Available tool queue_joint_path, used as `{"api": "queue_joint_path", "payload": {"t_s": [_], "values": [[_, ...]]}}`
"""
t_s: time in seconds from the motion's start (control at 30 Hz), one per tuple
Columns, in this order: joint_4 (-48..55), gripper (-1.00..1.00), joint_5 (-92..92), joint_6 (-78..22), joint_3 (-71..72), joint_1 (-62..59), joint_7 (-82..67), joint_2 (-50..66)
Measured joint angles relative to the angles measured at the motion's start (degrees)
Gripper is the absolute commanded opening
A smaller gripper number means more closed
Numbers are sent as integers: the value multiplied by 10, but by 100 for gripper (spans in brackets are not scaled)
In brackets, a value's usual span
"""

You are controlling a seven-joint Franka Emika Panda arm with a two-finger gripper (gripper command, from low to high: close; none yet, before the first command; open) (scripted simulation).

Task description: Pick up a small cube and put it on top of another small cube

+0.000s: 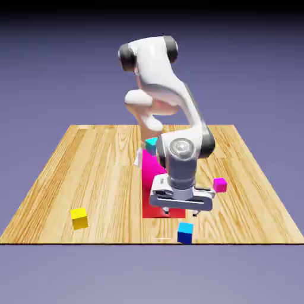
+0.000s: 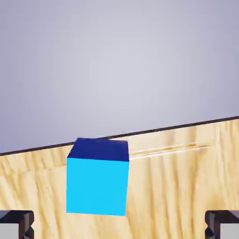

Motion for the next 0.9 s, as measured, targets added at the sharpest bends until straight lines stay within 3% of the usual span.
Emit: {"api": "queue_joint_path", "payload": {"t_s": [0.17,0.27,0.3,0.5,0.9], "values": [[57,0,-7,-60,27,-16,29,70],[23,0,-23,14,12,-5,37,111],[19,-100,-25,23,10,-4,37,116],[50,-100,-4,-66,21,-12,23,56],[-85,-100,22,-174,-78,51,-85,-193]]}}
